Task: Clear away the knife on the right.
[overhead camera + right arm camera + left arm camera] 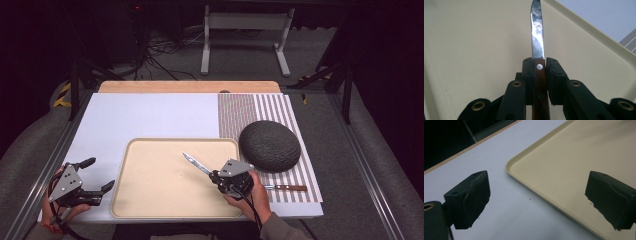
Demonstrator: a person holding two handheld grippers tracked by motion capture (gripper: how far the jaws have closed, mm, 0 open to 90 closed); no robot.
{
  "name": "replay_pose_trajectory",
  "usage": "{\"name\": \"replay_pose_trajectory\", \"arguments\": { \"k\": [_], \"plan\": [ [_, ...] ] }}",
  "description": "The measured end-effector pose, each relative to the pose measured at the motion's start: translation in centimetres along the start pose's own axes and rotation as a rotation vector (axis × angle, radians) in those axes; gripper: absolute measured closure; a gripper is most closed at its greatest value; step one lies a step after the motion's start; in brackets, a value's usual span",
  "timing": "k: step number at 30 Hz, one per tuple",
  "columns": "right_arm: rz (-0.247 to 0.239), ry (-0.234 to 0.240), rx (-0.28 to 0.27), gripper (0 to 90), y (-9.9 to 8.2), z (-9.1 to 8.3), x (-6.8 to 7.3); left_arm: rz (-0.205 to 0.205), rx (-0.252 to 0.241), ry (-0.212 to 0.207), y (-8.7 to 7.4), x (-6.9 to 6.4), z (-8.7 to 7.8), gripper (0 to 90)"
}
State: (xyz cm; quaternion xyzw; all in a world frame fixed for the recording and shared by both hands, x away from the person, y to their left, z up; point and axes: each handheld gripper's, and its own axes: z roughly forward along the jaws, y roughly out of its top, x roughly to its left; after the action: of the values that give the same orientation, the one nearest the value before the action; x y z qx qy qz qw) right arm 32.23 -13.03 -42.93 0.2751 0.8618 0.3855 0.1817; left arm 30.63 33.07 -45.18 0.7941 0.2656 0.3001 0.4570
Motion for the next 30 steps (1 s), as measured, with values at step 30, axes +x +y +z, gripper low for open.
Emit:
{"name": "replay_pose_trajectory", "arguments": {
  "k": [30],
  "plan": [
    [-0.042,0.035,0.036,89.8,-0.2,1.1,0.3,-0.004,0.01,-0.003,-0.1,0.0,0.2,7.4]
  ]
}}
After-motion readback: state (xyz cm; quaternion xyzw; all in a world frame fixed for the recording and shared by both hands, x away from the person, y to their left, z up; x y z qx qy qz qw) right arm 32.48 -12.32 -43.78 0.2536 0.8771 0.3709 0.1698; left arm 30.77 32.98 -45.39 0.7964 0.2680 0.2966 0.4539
